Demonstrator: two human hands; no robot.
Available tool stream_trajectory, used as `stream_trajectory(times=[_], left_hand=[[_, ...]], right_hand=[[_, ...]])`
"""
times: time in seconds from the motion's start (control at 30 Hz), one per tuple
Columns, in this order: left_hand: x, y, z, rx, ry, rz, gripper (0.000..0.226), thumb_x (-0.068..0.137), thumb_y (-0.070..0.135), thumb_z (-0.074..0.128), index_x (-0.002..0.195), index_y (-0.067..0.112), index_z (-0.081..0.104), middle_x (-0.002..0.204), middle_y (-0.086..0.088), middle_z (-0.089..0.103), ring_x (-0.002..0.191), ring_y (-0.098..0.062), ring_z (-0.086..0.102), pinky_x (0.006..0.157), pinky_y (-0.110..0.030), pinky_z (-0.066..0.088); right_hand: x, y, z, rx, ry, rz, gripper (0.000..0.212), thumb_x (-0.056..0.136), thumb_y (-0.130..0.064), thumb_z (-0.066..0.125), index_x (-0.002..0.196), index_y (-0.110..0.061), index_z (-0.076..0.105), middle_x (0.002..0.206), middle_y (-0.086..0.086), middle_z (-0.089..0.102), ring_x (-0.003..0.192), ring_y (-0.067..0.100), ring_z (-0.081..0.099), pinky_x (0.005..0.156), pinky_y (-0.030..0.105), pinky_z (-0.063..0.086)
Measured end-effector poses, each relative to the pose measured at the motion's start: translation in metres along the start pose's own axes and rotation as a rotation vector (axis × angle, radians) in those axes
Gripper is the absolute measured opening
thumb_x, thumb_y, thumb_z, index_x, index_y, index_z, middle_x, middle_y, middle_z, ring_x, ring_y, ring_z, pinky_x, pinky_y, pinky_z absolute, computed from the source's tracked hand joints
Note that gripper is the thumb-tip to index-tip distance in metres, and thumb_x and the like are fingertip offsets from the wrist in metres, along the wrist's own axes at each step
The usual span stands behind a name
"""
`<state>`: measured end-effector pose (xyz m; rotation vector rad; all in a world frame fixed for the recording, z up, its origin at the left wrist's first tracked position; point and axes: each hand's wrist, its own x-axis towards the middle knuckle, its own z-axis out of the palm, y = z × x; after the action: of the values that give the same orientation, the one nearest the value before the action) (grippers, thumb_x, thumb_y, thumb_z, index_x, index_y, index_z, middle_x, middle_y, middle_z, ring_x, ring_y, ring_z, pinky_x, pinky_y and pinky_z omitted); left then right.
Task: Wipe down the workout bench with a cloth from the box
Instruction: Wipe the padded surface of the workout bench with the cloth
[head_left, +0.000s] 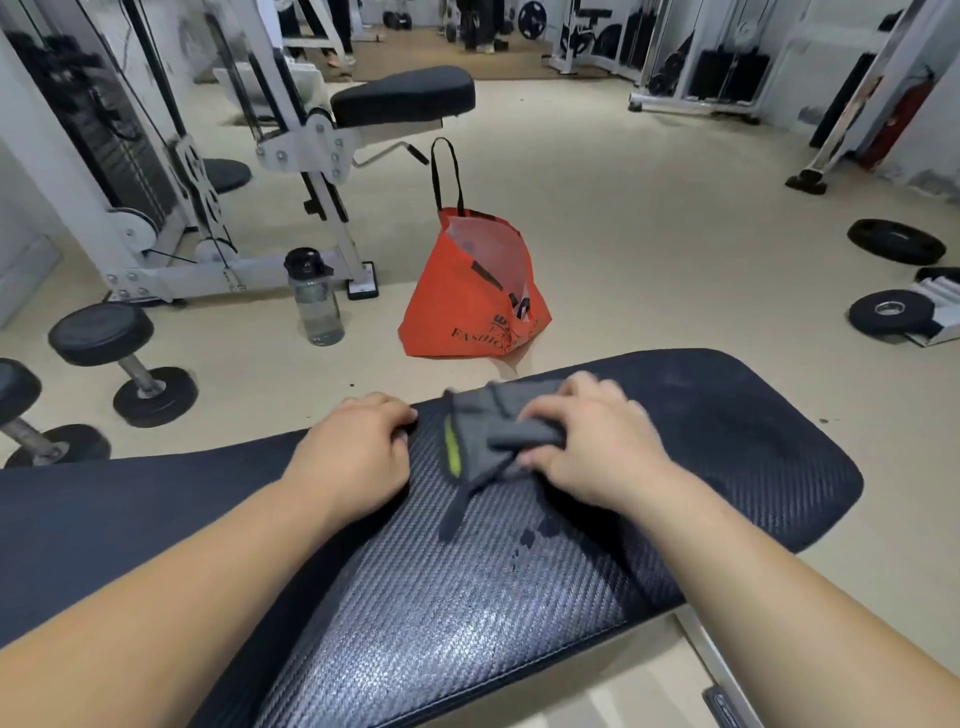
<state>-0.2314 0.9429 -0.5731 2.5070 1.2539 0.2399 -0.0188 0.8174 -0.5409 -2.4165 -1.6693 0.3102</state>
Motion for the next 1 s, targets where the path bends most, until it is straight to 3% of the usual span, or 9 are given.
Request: stream_trajectory(times=[0.13, 0.3, 0.37, 0.53, 0.6, 0.73, 0.8, 0.9, 1.0], left_hand=[[-0.009, -0.002, 0.007, 0.026, 0.027, 0.014, 0.035, 0.1, 0.029, 0.045, 0.129, 0.025, 0.063, 0.136, 0.008, 0.058, 0.125, -0.022, 0.051, 0.104, -0.043, 0.047], [-0.008, 0.001, 0.012, 0.05, 0.029, -0.002, 0.038, 0.098, 0.03, 0.046, 0.13, 0.022, 0.063, 0.138, 0.003, 0.059, 0.126, -0.026, 0.052, 0.107, -0.041, 0.045], [-0.009, -0.003, 0.012, 0.039, 0.009, -0.006, 0.041, 0.099, 0.032, 0.045, 0.136, 0.022, 0.061, 0.147, 0.002, 0.055, 0.134, -0.025, 0.048, 0.114, -0.04, 0.04], [-0.013, 0.006, 0.009, 0.125, -0.035, -0.006, 0.062, 0.094, 0.064, 0.04, 0.135, 0.02, 0.057, 0.145, -0.002, 0.052, 0.135, -0.025, 0.045, 0.114, -0.04, 0.039], [-0.017, 0.013, 0.01, 0.179, -0.04, 0.001, 0.067, 0.092, 0.069, 0.034, 0.129, 0.019, 0.056, 0.142, -0.006, 0.053, 0.134, -0.027, 0.045, 0.115, -0.04, 0.036], [-0.016, 0.015, 0.007, 0.204, -0.056, 0.018, 0.069, 0.083, 0.066, 0.025, 0.123, 0.019, 0.056, 0.141, -0.008, 0.054, 0.132, -0.028, 0.047, 0.115, -0.04, 0.036], [-0.015, 0.011, 0.007, 0.207, -0.065, 0.027, 0.07, 0.085, 0.068, 0.028, 0.126, 0.018, 0.055, 0.141, -0.007, 0.054, 0.133, -0.028, 0.047, 0.114, -0.041, 0.037], [-0.014, 0.012, 0.004, 0.222, -0.093, 0.015, 0.073, 0.085, 0.072, 0.029, 0.126, 0.017, 0.056, 0.136, -0.007, 0.056, 0.13, -0.027, 0.049, 0.11, -0.042, 0.042], [-0.007, 0.028, 0.002, 0.255, -0.14, -0.025, 0.059, 0.088, 0.06, 0.035, 0.117, 0.014, 0.057, 0.127, -0.011, 0.058, 0.125, -0.029, 0.049, 0.109, -0.042, 0.041]], right_hand=[[0.016, 0.017, 0.003, -0.041, 0.119, 0.21, 0.04, 0.091, -0.06, 0.059, 0.128, -0.046, 0.06, 0.126, -0.003, 0.05, 0.123, 0.028, 0.043, 0.102, 0.043, 0.037], [-0.012, -0.02, 0.005, 0.067, -0.143, -0.111, 0.036, 0.078, -0.062, 0.074, 0.11, -0.049, 0.064, 0.111, -0.013, 0.046, 0.114, 0.016, 0.04, 0.101, 0.039, 0.036], [-0.018, -0.017, 0.002, 0.101, -0.189, -0.129, 0.032, 0.075, -0.058, 0.078, 0.104, -0.052, 0.067, 0.108, -0.016, 0.048, 0.113, 0.013, 0.041, 0.102, 0.037, 0.036], [-0.003, 0.019, -0.002, -0.001, 0.091, 0.285, 0.039, 0.087, -0.063, 0.063, 0.123, -0.048, 0.061, 0.124, -0.003, 0.05, 0.126, 0.028, 0.044, 0.105, 0.045, 0.039], [-0.005, 0.012, 0.006, -0.02, 0.083, 0.237, 0.043, 0.087, -0.064, 0.061, 0.126, -0.046, 0.059, 0.123, -0.003, 0.048, 0.123, 0.027, 0.043, 0.104, 0.046, 0.039], [-0.021, -0.005, 0.007, 0.105, -0.099, -0.046, 0.037, 0.079, -0.064, 0.071, 0.113, -0.052, 0.065, 0.106, -0.016, 0.046, 0.112, 0.014, 0.041, 0.103, 0.039, 0.038], [-0.015, 0.011, 0.0, 0.1, -0.048, 0.055, 0.036, 0.077, -0.065, 0.072, 0.111, -0.054, 0.066, 0.109, -0.015, 0.048, 0.116, 0.016, 0.043, 0.104, 0.039, 0.038], [-0.01, 0.032, -0.003, 0.008, 0.097, 0.282, 0.04, 0.086, -0.064, 0.064, 0.124, -0.05, 0.061, 0.123, -0.006, 0.049, 0.126, 0.026, 0.042, 0.105, 0.043, 0.037], [-0.014, 0.017, 0.007, 0.03, 0.053, 0.099, 0.042, 0.088, -0.061, 0.063, 0.128, -0.048, 0.06, 0.119, -0.009, 0.044, 0.123, 0.022, 0.04, 0.104, 0.043, 0.035]])
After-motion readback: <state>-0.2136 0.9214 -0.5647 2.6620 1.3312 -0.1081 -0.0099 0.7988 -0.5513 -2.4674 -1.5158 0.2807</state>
